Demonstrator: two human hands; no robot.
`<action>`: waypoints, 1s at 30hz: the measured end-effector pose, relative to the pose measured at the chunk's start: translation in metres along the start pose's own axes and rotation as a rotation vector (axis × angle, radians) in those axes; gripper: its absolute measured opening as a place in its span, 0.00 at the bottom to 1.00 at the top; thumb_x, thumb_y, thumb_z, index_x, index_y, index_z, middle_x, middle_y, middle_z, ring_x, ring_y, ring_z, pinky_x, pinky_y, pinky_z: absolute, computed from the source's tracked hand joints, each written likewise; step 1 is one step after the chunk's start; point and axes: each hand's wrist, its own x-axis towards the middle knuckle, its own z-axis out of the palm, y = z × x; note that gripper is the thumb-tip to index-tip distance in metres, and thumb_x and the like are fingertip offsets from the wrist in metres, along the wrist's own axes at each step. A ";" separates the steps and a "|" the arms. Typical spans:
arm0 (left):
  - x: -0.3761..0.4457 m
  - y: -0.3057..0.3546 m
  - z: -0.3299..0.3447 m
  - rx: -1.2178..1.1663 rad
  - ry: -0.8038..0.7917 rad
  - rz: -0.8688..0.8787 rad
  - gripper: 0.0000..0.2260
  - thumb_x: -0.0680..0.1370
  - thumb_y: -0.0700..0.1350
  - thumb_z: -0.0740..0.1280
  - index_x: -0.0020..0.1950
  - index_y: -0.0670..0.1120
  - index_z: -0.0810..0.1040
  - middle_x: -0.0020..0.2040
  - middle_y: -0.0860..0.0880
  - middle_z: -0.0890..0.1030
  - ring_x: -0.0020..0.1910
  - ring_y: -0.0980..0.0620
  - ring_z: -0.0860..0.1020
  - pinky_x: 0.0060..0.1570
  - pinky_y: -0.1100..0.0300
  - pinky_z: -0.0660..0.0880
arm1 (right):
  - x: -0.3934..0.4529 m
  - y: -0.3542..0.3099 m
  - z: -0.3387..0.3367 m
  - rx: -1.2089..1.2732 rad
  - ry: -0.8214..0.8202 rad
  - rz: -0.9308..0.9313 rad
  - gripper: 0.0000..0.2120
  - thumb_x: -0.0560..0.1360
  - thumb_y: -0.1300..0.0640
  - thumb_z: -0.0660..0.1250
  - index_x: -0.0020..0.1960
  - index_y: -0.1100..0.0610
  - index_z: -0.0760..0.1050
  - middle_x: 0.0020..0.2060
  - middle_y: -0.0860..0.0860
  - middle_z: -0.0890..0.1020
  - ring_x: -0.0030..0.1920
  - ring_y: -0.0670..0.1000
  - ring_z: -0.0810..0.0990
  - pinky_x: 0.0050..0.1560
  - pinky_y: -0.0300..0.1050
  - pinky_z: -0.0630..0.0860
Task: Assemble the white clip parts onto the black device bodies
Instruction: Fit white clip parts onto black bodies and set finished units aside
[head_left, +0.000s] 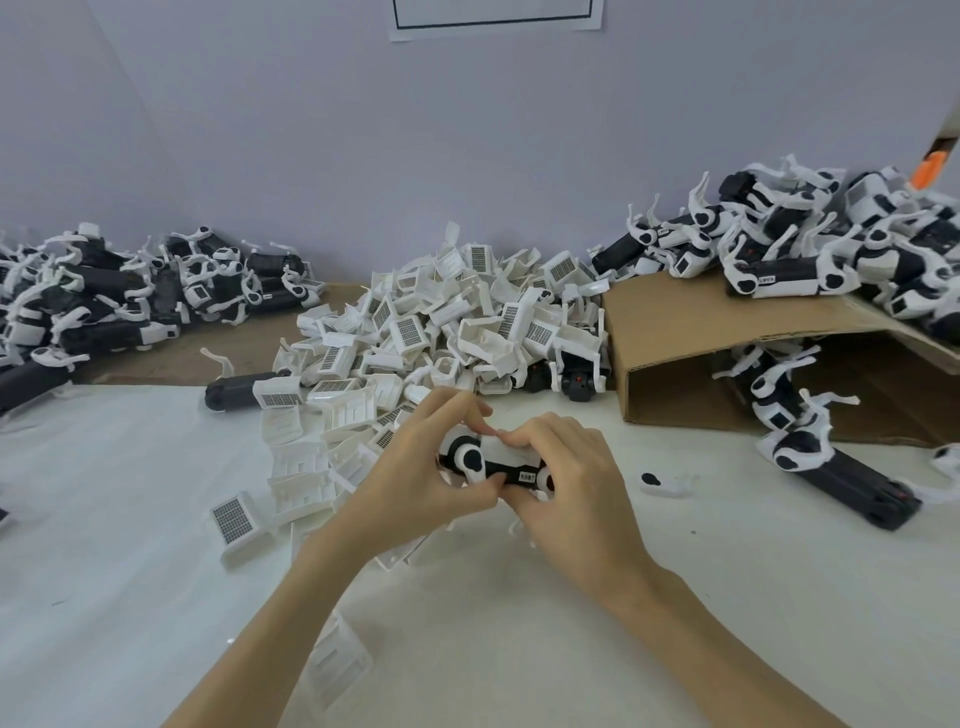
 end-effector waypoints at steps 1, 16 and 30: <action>0.000 0.001 0.000 -0.008 0.001 0.002 0.17 0.71 0.40 0.80 0.54 0.50 0.77 0.63 0.56 0.76 0.61 0.52 0.77 0.55 0.53 0.77 | 0.001 0.004 -0.002 0.033 -0.027 0.020 0.19 0.69 0.58 0.82 0.55 0.54 0.79 0.50 0.44 0.79 0.51 0.47 0.76 0.52 0.44 0.75; 0.000 -0.004 -0.015 -0.104 -0.136 0.000 0.32 0.74 0.56 0.80 0.73 0.63 0.69 0.77 0.57 0.70 0.77 0.56 0.70 0.72 0.58 0.69 | 0.011 0.026 -0.031 0.599 -0.274 0.380 0.13 0.78 0.51 0.75 0.62 0.47 0.81 0.51 0.39 0.83 0.54 0.45 0.83 0.57 0.39 0.76; -0.002 -0.004 -0.002 -0.072 0.028 -0.007 0.14 0.79 0.54 0.71 0.62 0.55 0.72 0.54 0.55 0.79 0.56 0.47 0.75 0.57 0.52 0.73 | 0.008 0.025 -0.024 0.095 -0.133 0.042 0.14 0.80 0.47 0.69 0.61 0.55 0.81 0.48 0.46 0.80 0.53 0.48 0.76 0.64 0.51 0.68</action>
